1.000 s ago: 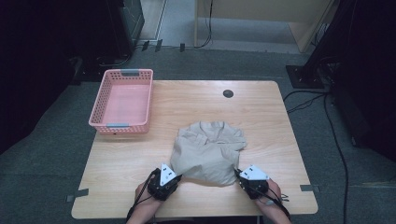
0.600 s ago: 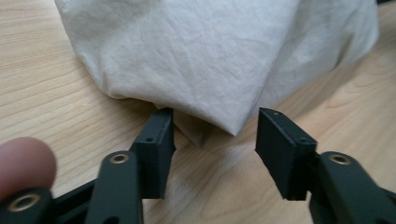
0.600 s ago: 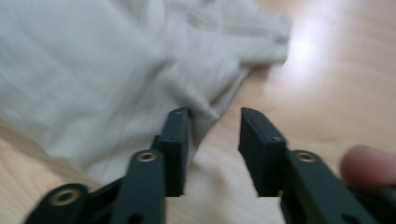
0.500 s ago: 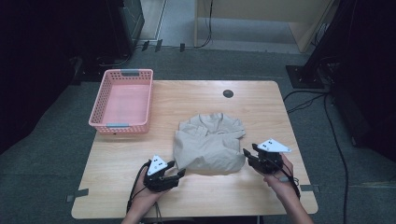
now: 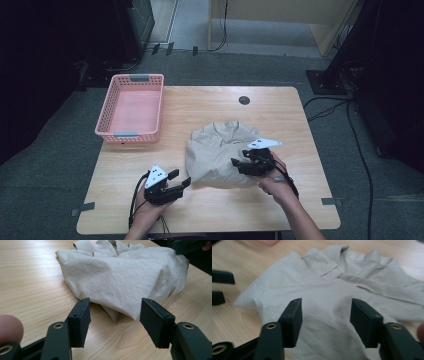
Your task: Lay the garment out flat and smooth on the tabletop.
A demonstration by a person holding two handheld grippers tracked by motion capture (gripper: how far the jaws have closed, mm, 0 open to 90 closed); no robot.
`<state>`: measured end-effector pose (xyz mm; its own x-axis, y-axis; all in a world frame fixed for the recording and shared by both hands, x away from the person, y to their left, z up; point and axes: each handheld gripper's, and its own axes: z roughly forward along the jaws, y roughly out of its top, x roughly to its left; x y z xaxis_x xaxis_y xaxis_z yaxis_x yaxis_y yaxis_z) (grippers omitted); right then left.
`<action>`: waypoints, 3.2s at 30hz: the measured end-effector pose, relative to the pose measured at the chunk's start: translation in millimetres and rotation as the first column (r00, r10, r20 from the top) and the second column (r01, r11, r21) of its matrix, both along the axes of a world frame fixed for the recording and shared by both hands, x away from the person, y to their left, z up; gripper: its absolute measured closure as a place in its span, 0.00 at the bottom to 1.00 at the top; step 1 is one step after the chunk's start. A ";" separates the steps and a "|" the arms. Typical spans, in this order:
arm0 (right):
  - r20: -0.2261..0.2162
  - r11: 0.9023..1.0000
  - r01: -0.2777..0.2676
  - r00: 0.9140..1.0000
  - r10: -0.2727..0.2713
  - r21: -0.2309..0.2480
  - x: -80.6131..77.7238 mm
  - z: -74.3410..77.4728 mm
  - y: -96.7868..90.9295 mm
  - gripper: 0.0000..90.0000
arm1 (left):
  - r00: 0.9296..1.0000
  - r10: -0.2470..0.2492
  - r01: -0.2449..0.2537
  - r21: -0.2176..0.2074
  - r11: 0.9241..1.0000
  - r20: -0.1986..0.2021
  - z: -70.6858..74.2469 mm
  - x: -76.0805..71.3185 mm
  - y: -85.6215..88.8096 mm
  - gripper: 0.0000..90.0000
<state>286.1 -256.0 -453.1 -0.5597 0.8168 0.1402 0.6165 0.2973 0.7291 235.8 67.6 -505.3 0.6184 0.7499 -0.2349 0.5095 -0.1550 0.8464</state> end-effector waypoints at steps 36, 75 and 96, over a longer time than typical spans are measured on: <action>-0.099 0.992 0.123 0.987 -0.124 -0.022 51.3 -18.0 21.1 0.41 | 0.992 0.110 -0.107 0.044 0.993 -0.069 -8.5 14.6 -5.7 0.47; 0.208 0.908 -0.383 0.886 0.414 -0.171 -127.9 -22.1 2.8 0.89 | 0.989 0.139 -0.139 0.001 0.990 -0.053 3.4 13.1 3.8 0.46; 0.131 0.984 -0.155 0.977 0.166 -0.090 -35.7 18.9 10.5 0.62 | 0.996 0.029 -0.023 0.073 0.997 -0.087 -14.0 6.4 -30.5 0.45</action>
<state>250.4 -245.6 -434.2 -0.6936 0.7203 -0.0078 0.4521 0.4437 0.7738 242.2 37.1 -519.4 0.5779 0.7824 -0.2319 0.5858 -0.1999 0.7854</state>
